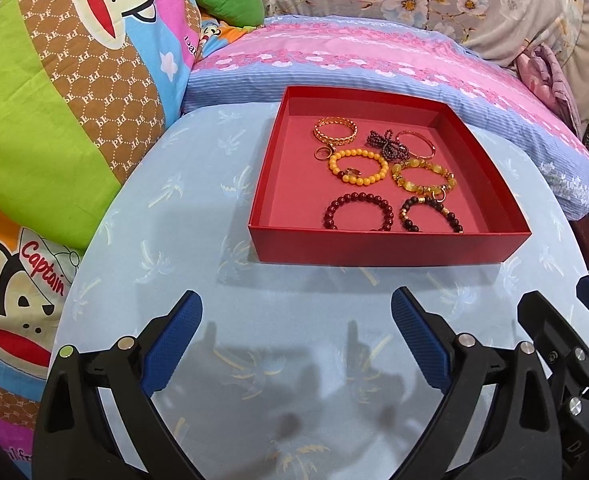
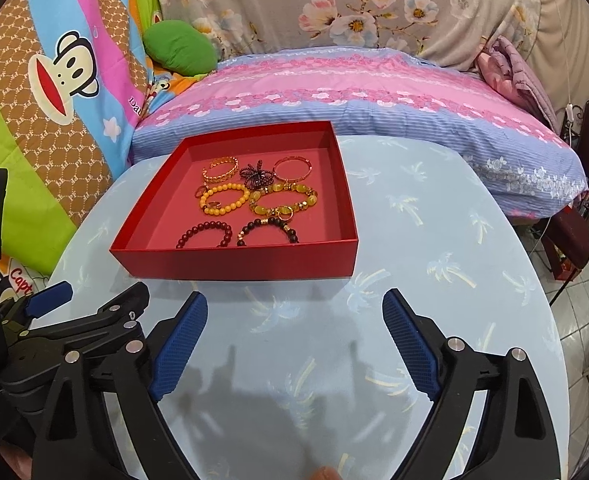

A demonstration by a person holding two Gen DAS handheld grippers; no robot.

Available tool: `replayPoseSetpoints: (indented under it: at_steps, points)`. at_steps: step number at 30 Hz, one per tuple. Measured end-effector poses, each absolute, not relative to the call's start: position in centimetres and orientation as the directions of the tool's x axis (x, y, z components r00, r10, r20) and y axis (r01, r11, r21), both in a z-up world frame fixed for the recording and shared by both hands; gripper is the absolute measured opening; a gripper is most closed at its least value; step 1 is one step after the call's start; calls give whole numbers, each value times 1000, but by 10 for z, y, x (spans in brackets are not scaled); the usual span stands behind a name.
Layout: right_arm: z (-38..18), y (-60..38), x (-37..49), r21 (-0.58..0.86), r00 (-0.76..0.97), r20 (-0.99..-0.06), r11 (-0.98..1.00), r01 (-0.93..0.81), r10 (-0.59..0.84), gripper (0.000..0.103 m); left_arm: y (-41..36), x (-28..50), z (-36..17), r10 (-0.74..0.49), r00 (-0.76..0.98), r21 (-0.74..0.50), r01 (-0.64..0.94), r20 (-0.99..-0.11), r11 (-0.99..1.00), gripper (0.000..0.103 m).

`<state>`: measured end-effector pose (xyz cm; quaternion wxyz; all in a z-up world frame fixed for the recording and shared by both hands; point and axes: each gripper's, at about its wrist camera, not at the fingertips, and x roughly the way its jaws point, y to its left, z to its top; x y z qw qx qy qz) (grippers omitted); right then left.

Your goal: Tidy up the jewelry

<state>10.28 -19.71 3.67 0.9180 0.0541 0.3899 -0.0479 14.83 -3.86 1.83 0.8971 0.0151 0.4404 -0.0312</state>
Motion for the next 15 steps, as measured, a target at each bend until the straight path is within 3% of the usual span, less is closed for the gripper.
replayPoseSetpoints:
  at_steps: [3, 15]
  points:
    - [38, -198, 101, 49, 699, -713, 988, 144, -66, 97, -38, 148, 19, -42, 613, -4, 64, -789, 998, 92]
    - [36, -200, 103, 52, 702, -710, 988, 142, -64, 97, -38, 149, 17, -44, 611, -2, 68, -790, 998, 92]
